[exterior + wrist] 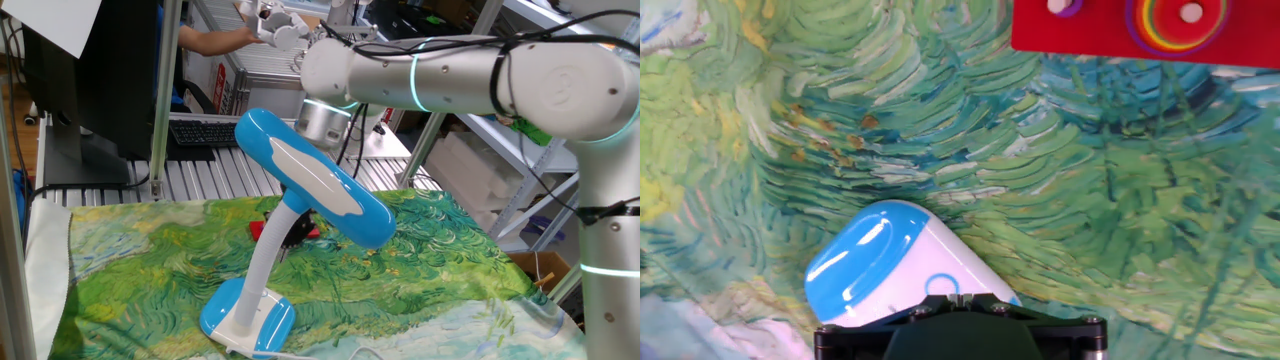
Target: Turn off the desk lamp by pressing the button
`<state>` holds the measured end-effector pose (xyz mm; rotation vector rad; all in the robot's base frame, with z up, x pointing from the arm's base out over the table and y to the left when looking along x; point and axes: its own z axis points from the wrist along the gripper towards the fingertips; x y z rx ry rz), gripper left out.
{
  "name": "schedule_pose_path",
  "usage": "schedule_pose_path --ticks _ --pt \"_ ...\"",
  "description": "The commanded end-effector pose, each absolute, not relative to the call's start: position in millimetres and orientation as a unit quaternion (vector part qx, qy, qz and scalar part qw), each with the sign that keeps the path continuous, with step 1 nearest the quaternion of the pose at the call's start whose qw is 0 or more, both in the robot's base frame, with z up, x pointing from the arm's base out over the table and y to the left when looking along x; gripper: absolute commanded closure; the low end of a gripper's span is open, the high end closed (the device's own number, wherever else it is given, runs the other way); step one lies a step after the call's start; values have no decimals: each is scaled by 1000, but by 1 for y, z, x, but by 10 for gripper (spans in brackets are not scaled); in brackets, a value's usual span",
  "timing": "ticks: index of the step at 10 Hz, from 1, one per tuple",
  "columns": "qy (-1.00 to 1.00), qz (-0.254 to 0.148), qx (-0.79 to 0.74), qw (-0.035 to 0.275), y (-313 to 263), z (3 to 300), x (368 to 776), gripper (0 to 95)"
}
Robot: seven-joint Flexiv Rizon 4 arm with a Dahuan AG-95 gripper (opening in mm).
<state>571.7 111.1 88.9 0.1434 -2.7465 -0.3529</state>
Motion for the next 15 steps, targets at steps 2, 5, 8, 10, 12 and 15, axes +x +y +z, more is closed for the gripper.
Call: schedule_pose_path --ticks 2,5,8,10,12,15 --pt "-979 -118 65 153 92 91 575 950" --pt "-982 -106 85 134 67 97 581 950" --pt "-984 -84 101 122 51 105 585 950" --pt "-986 -63 108 112 45 110 590 950" --pt "-989 -41 115 87 35 116 599 950" --pt "-989 -41 123 71 11 126 617 950"
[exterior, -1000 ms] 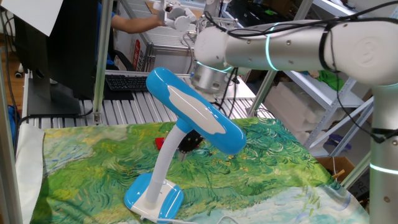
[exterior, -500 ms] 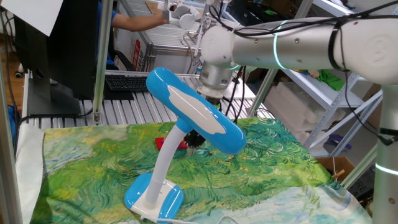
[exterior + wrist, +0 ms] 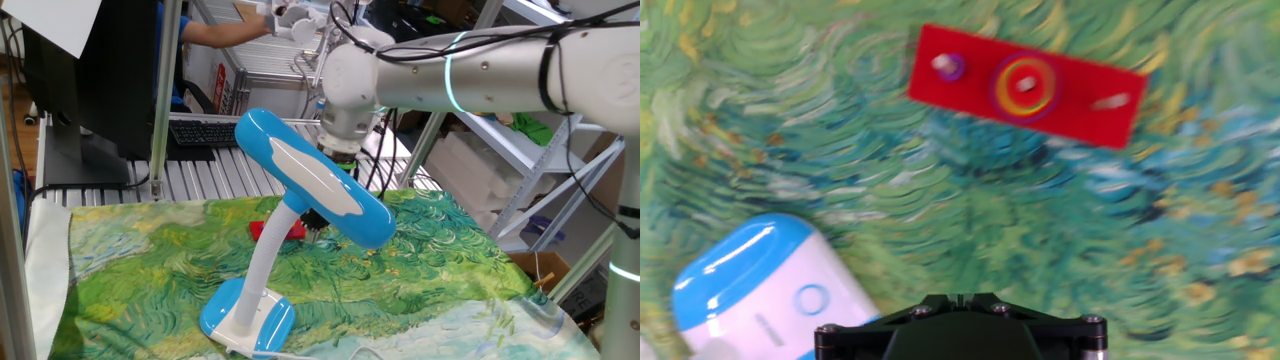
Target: Turn off the desk lamp by pressing the button
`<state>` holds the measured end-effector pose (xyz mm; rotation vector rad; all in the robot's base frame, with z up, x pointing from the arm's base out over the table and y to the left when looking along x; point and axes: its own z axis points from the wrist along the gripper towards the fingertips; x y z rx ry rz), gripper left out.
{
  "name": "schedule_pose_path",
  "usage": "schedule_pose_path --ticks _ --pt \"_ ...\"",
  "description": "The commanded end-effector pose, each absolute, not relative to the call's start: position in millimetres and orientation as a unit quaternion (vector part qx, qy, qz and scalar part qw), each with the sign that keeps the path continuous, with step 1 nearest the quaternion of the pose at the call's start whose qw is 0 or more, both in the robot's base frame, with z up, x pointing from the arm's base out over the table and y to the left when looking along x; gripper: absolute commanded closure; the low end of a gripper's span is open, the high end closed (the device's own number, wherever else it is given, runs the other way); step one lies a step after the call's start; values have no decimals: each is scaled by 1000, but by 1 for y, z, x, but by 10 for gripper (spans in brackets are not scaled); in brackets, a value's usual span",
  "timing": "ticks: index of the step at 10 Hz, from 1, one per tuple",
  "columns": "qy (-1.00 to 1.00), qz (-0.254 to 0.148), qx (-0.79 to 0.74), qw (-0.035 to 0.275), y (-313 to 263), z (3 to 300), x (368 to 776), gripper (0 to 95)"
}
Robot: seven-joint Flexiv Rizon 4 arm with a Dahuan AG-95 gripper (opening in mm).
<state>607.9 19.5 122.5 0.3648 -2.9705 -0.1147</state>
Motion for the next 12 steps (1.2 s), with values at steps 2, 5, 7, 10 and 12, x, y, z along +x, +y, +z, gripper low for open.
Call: schedule_pose_path --ticks 2,5,7,10,12 --pt "-991 -35 121 49 -4 129 626 950" --pt "-995 -23 94 27 -20 130 634 950" --pt "-997 -14 77 13 -22 129 634 950" --pt "-997 -20 41 57 -21 129 635 950" --pt "-997 -20 22 69 -21 129 634 950"
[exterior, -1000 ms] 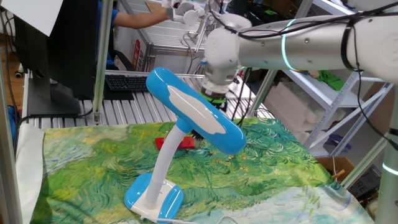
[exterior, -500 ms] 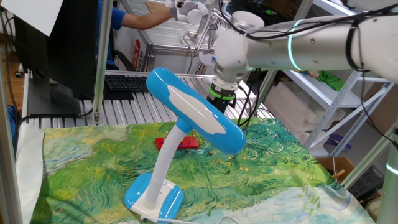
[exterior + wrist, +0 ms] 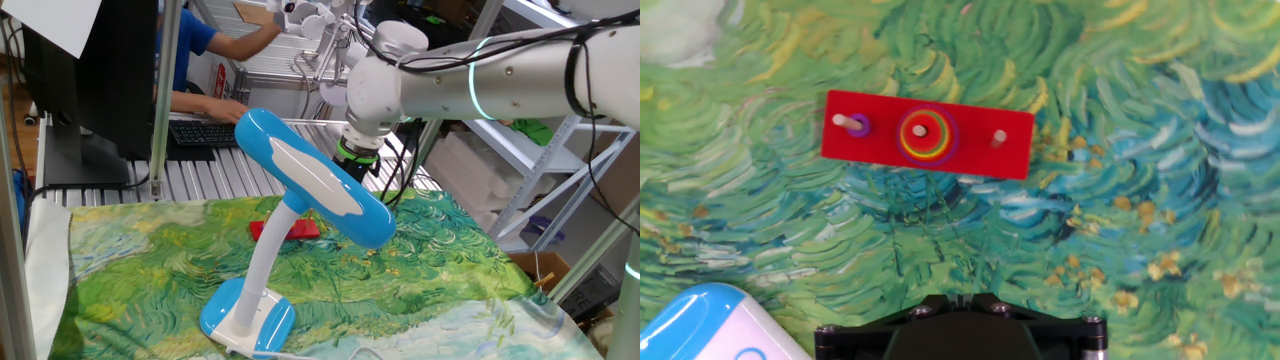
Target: Turn off the desk lamp by pressing the button
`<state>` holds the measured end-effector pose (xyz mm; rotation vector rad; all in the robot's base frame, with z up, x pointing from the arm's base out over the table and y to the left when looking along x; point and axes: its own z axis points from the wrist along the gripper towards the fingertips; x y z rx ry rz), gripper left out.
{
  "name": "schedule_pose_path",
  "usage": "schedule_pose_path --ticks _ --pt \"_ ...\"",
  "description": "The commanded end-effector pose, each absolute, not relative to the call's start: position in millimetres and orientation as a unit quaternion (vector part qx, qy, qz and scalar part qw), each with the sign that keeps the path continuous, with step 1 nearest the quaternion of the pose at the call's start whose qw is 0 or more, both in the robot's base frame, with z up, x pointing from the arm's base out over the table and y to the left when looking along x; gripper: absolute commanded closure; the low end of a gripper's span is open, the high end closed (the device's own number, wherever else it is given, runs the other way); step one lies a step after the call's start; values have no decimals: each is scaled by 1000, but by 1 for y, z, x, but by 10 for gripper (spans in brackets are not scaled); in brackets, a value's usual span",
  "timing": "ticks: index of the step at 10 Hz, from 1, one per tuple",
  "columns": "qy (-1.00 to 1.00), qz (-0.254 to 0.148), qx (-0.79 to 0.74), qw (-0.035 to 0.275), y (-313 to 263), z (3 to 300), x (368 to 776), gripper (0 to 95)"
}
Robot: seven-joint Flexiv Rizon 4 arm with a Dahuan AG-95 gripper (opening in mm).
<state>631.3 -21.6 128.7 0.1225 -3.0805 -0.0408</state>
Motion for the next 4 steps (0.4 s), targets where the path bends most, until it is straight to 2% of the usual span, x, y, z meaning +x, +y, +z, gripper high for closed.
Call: schedule_pose_path --ticks 1,4 --pt "-997 -19 16 70 -21 129 634 950" --pt "-997 -19 10 72 -21 129 634 950"
